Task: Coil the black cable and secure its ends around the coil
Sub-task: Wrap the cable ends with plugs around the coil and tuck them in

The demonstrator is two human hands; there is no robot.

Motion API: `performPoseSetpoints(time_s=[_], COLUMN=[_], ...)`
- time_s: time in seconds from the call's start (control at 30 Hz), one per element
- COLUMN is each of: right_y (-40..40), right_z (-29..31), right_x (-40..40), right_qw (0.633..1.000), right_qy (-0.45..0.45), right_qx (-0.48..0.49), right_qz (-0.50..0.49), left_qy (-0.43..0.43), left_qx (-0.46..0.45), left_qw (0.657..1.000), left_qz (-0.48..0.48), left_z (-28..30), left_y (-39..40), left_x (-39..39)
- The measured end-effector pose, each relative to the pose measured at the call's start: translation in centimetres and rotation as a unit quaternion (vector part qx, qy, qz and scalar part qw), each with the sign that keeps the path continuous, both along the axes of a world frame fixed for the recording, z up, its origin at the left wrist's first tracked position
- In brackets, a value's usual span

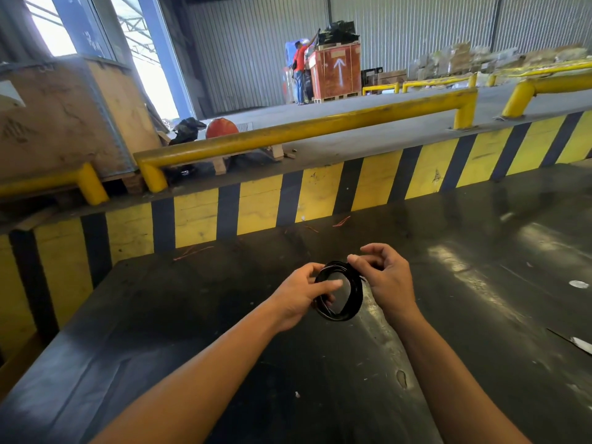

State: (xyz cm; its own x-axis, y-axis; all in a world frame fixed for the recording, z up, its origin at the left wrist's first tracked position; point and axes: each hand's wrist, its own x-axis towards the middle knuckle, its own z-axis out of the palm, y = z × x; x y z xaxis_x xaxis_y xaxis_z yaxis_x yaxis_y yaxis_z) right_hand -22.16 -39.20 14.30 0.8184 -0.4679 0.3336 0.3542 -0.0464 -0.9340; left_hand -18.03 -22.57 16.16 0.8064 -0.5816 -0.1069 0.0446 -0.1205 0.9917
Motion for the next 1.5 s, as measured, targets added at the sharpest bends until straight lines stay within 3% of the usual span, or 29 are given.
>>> performPoseSetpoints(time_s=[0.13,0.33,0.43,0.5,0.57,0.67,0.73,0.77,1.03,1.1,1.17,1.27,1.33,1.37,1.5], right_y=[0.1,-0.1,0.3,1.0,1.9,4.1,5.8,6.5,8.9,8.6,7.6,4.9,3.0,2.2,0.2], right_z=[-0.9,-3.0,-5.6,-8.2,-11.3,-15.9,-18.4,-19.2,-19.6,-19.5,-19.0,-17.1,-14.6,-13.0,-6.7], right_x=[-0.2,-0.2,-0.7,-1.2,-2.1,-4.0,-5.5,-6.2,-7.1,-6.9,-6.2,-4.4,-3.1,-2.5,-1.2], right_qw=[1.0,0.997,0.992,0.978,0.938,0.791,0.705,0.681,0.61,0.617,0.658,0.789,0.888,0.92,0.963], right_qy=[0.0,0.045,0.115,0.175,0.253,0.363,0.413,0.422,0.346,0.367,0.393,0.371,0.334,0.304,0.187], right_qx=[-0.029,0.062,-0.001,-0.085,-0.208,-0.417,-0.461,-0.47,-0.587,-0.573,-0.526,-0.405,-0.237,-0.159,-0.061], right_qz=[-0.002,0.008,0.055,0.07,0.116,0.264,0.347,0.371,0.405,0.395,0.368,0.276,0.208,0.187,0.184], left_qy=[0.047,0.091,0.111,0.11,0.096,0.074,0.087,0.095,0.14,0.126,0.095,0.039,0.011,0.003,-0.008], left_qx=[-0.042,-0.013,-0.04,-0.01,0.067,0.189,0.224,0.232,0.186,0.158,0.14,0.142,0.141,0.14,0.131], left_qw=[0.998,0.996,0.99,0.986,0.983,0.971,0.962,0.96,0.97,0.977,0.982,0.984,0.986,0.987,0.989], left_qz=[0.029,0.016,0.082,0.126,0.142,0.129,0.127,0.123,0.064,0.071,0.082,0.096,0.087,0.084,0.061], left_z=[-0.2,-3.7,-5.3,-6.7,-8.6,-11.3,-12.7,-13.3,-14.2,-14.0,-13.4,-11.9,-10.6,-9.9,-6.8], left_y=[0.7,1.6,3.2,4.9,6.6,8.6,9.6,10.0,10.9,10.5,10.1,9.3,8.6,8.2,5.3], left_x=[0.0,-1.5,-1.2,-0.9,-0.9,-1.9,-2.9,-3.3,-4.6,-4.4,-4.1,-3.3,-2.8,-2.4,-1.1])
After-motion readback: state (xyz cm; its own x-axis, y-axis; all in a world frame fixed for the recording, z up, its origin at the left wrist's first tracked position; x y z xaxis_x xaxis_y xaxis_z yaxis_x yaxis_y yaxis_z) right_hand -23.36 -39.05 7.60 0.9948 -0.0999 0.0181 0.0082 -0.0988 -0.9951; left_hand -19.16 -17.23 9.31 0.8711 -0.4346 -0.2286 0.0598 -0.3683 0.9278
